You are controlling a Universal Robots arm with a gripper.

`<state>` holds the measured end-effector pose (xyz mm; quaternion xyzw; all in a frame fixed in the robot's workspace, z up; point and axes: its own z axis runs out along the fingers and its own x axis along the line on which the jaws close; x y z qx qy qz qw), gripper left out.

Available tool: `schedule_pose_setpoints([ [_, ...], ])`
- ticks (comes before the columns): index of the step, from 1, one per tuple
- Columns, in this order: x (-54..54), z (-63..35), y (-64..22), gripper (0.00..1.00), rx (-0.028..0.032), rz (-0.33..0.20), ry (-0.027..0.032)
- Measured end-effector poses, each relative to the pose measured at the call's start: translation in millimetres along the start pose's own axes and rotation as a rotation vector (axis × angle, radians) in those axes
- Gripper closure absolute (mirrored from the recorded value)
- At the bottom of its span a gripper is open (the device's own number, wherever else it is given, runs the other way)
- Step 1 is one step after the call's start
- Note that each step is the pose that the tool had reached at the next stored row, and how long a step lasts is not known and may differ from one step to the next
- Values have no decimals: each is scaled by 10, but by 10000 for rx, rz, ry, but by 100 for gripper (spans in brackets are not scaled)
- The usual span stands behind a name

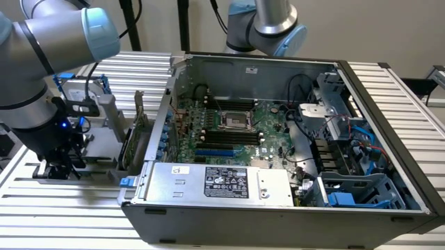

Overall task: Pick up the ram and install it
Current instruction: 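Pick up the ram and move it above insertion slot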

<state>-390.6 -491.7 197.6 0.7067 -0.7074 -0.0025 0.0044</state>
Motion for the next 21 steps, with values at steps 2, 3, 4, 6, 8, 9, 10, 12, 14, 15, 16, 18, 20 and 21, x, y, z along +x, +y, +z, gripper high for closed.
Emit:
schedule_pose_setpoints([
  [2, -1, 4, 0, 64, -39, 1, -7],
  [3, -1, 4, 0, 64, -55, 1, -14],
  [4, 0, 5, 0, 64, -71, 0, -30],
  [6, -1, 7, -1, 64, -105, 0, -86],
  [8, -1, 8, -2, 64, -113, -1, -133],
  [9, -1, 10, -6, 64, -111, -2, -152],
  [10, -1, 11, -13, 64, -113, -2, -161],
  [12, 0, 14, -28, 64, -112, -2, -172],
  [14, -1, 14, -28, 64, -116, -1, -178],
  [15, -1, 15, -29, 64, -115, 0, -180],
  [16, 0, 15, -29, 65, -115, -1, -180],
  [18, 0, 16, -30, 73, -116, -2, -182],
  [20, 0, 16, -30, 73, -115, -2, -184],
  [21, 0, 17, -30, 73, -114, -2, -185],
])
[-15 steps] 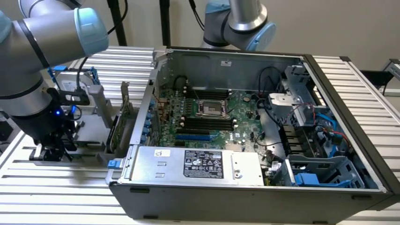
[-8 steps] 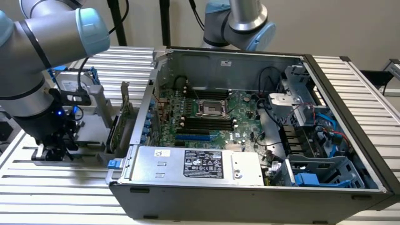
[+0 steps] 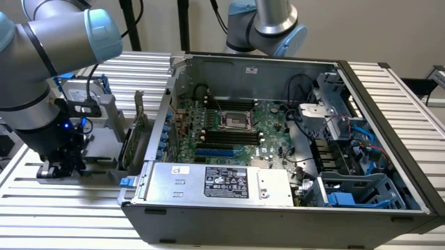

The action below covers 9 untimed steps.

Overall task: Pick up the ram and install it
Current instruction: 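Pick up the ram and move it above insertion slot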

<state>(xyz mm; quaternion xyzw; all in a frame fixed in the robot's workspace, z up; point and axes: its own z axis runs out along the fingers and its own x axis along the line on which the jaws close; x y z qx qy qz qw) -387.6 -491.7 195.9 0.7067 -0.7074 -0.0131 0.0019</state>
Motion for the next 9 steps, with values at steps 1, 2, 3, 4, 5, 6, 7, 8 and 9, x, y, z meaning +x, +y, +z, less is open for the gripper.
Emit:
schedule_pose_setpoints([
  [1, 0, 0, 0, 75, 0, 0, 1],
  [2, 0, 0, 0, 75, 0, -1, 0],
  [3, 0, 0, 0, 82, 0, 0, -1],
  [4, 0, 0, 0, 82, 0, 0, 0],
  [5, 0, 0, 0, 82, 0, 0, -1],
  [6, 0, 0, 0, 82, 0, -1, 0],
  [7, 0, 0, 0, 82, 0, -1, 2],
  [8, 0, 0, 0, 84, 0, 0, 1],
  [9, 0, 0, 0, 84, 0, 0, 0],
])
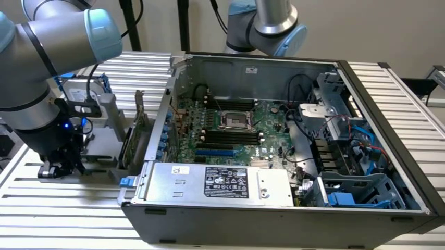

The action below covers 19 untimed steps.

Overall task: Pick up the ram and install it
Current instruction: 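Pick up the ram and move it above insertion slot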

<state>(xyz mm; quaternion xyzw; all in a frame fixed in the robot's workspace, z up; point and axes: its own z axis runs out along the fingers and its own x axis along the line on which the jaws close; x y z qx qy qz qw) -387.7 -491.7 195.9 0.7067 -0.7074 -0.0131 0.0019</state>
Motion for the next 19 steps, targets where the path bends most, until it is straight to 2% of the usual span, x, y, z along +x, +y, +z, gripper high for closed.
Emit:
schedule_pose_setpoints([
  [6, 0, -1, 0, 87, 1, 0, -1],
  [10, -1, -53, 1, 87, 0, 0, -1],
  [19, -7, -436, 1, 87, -2, 0, 0],
])
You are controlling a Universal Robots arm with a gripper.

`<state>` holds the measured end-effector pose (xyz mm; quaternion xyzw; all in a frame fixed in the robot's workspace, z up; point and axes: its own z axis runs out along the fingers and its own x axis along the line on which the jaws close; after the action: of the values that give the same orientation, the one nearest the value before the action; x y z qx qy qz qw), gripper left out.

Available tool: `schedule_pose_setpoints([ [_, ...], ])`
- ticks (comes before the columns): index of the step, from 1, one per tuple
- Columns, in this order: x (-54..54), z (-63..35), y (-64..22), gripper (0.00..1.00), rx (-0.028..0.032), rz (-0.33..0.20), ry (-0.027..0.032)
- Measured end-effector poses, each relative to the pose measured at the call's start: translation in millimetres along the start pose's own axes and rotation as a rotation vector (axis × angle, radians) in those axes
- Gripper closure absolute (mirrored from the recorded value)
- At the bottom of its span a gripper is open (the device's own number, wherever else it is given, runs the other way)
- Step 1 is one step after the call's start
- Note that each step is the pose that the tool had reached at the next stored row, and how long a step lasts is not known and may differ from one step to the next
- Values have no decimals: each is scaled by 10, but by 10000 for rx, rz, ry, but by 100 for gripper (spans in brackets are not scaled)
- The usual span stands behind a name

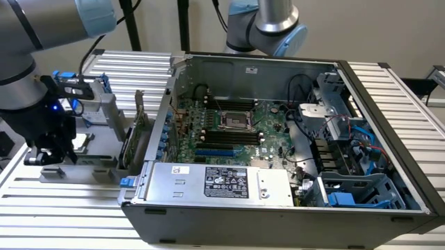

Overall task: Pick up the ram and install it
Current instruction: 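Pick up the ram and move it above insertion slot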

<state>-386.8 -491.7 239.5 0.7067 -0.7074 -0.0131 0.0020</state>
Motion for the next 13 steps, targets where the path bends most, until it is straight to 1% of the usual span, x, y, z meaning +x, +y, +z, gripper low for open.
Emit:
schedule_pose_setpoints([
  [7, -5, -321, -37, 87, 0, 0, 0],
  [9, -7, -412, -72, 87, 0, -1, 0],
  [13, -10, -594, -170, 87, 0, -9, -2],
])
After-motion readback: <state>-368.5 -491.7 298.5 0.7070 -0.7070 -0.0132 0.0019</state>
